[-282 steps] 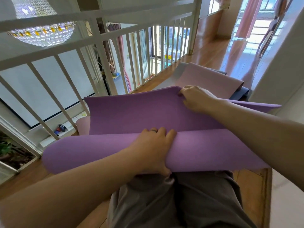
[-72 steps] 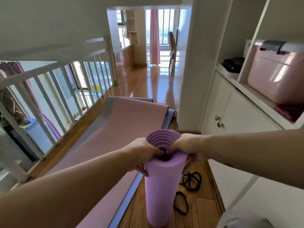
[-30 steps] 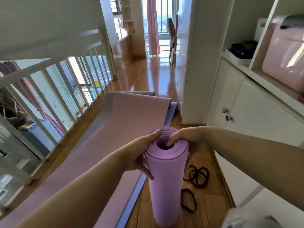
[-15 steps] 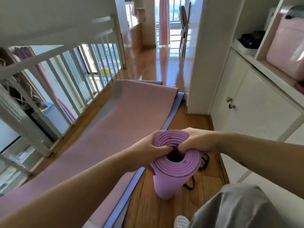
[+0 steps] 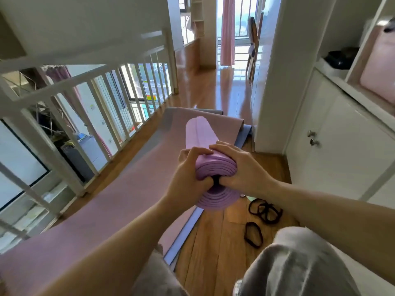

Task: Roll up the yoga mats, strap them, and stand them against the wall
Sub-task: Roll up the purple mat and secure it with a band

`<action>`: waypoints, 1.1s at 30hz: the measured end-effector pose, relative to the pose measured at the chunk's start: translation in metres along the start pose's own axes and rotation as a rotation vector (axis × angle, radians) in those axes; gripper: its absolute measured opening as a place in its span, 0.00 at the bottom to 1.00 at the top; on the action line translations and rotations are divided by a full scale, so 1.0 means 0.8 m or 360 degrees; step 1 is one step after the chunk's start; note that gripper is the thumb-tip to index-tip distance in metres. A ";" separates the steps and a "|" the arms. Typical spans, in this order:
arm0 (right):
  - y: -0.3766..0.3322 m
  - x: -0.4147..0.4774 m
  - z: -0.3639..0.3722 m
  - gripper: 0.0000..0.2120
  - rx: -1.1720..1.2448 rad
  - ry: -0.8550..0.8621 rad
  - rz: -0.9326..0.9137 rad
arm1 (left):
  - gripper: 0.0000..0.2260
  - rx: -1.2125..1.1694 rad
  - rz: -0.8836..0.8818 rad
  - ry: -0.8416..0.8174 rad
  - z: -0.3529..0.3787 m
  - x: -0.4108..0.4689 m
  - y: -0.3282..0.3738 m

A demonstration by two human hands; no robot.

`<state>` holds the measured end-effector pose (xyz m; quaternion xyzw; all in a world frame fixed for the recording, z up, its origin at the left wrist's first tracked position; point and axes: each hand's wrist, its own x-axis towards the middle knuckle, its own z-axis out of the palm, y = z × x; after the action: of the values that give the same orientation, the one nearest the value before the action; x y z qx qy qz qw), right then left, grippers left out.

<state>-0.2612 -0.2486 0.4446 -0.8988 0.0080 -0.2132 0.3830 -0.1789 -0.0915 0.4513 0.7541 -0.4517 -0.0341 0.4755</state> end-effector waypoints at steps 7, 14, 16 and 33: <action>0.034 0.040 0.050 0.33 -0.0030 0.0080 -0.0120 | 0.24 0.0069 -0.0022 0.0205 -0.002 0.010 -0.056; 0.133 0.100 0.130 0.30 0.0038 0.0063 -0.0065 | 0.23 0.0104 -0.0140 0.0200 0.017 0.054 -0.174; 0.170 0.115 0.153 0.30 0.0077 0.0032 -0.0006 | 0.22 0.0111 -0.0192 0.0180 0.032 0.069 -0.212; 0.422 0.089 0.180 0.32 -0.0095 -0.0276 0.0194 | 0.18 0.0428 -0.0069 -0.0191 0.228 0.130 -0.376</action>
<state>-0.0902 -0.4010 0.1492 -0.9228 0.0359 -0.1106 0.3674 -0.0102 -0.2489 0.1662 0.8172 -0.4634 -0.0285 0.3414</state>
